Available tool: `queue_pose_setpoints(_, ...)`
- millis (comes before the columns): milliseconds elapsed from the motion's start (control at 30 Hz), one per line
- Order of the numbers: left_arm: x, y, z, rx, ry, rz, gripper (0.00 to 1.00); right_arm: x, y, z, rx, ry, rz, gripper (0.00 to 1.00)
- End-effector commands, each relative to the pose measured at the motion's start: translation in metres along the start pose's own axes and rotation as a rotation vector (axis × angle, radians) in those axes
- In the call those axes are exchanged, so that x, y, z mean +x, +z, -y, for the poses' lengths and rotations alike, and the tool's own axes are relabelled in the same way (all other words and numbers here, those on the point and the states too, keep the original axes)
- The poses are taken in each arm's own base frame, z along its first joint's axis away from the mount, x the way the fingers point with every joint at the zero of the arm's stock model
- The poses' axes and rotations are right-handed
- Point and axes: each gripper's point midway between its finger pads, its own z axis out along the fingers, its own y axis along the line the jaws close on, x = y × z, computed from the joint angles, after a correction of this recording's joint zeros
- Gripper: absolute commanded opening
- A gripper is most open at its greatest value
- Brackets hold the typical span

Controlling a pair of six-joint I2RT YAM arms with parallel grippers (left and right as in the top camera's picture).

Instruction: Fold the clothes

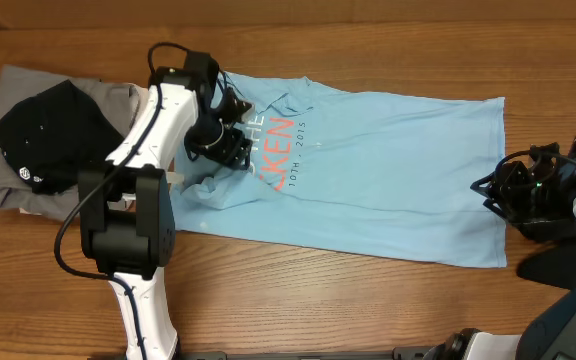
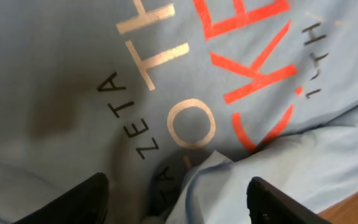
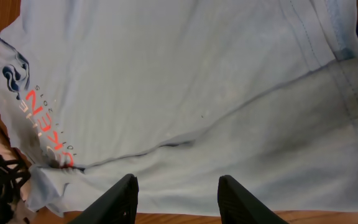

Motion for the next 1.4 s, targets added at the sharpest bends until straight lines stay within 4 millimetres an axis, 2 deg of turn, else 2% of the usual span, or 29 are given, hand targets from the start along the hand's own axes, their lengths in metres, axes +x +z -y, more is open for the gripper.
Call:
queue_pose_setpoints(0,0.008,0.004,0.006,0.009,0.014,-0.008,0.75,-0.004,-0.006,-0.006,-0.004,-0.029,0.026,0.45)
queue_pose_setpoints(100,0.007,0.004,0.016,0.07,0.012,0.004,0.69,-0.004,-0.006,-0.006,-0.004,-0.028,0.026,0.45)
queue_pose_setpoints(133,0.006,0.004,0.019,0.085,0.012,0.01,0.64,-0.004,-0.006,-0.006,-0.004,-0.028,0.026,0.45)
queue_pose_setpoints(167,0.005,0.004,0.021,0.097,0.011,0.014,0.57,-0.004,-0.006,-0.006,-0.004,-0.028,0.026,0.45)
queue_pose_setpoints(267,0.002,0.002,0.028,0.14,0.011,0.031,0.27,-0.004,-0.006,-0.006,-0.004,-0.028,0.025,0.45)
queue_pose_setpoints(300,0.0,0.0,0.032,0.159,0.013,0.042,0.21,-0.004,-0.006,-0.006,-0.004,-0.028,0.025,0.45)
queue_pose_setpoints(367,-0.007,-0.007,0.038,0.19,0.017,0.067,0.14,-0.004,-0.006,-0.006,-0.004,-0.028,0.026,0.45)
queue_pose_setpoints(500,-0.025,-0.029,0.046,0.223,0.051,0.129,0.11,-0.004,-0.006,-0.006,-0.004,-0.028,0.026,0.45)
queue_pose_setpoints(600,-0.034,-0.039,0.045,0.202,0.073,0.157,0.13,-0.004,-0.006,-0.006,-0.004,-0.029,0.026,0.45)
queue_pose_setpoints(867,-0.038,-0.039,0.041,0.174,0.164,0.18,0.17,-0.005,-0.006,-0.006,-0.004,-0.03,0.029,0.45)
queue_pose_setpoints(933,-0.038,-0.038,0.035,0.142,0.164,0.173,0.21,-0.005,-0.006,-0.006,-0.004,-0.031,0.029,0.45)
queue_pose_setpoints(1000,-0.034,-0.037,0.026,0.092,0.143,0.147,0.3,-0.005,-0.006,-0.006,-0.004,-0.03,0.029,0.45)
queue_pose_setpoints(1067,-0.028,-0.035,0.014,0.025,0.102,0.107,0.33,-0.005,-0.006,-0.006,-0.004,-0.03,0.029,0.45)
queue_pose_setpoints(1167,-0.016,-0.035,-0.01,-0.097,0.017,0.048,0.44,-0.005,-0.006,-0.006,-0.004,-0.031,0.029,0.45)
queue_pose_setpoints(1233,-0.008,-0.036,-0.023,-0.161,-0.038,0.016,0.45,-0.005,-0.006,-0.006,-0.004,-0.031,0.029,0.45)
queue_pose_setpoints(1300,0.001,-0.037,-0.038,-0.233,-0.107,-0.014,0.54,-0.005,-0.006,-0.006,-0.004,-0.031,0.029,0.45)
queue_pose_setpoints(1367,0.01,-0.037,-0.053,-0.291,-0.182,-0.029,0.57,-0.005,-0.006,-0.006,-0.004,-0.03,0.029,0.45)
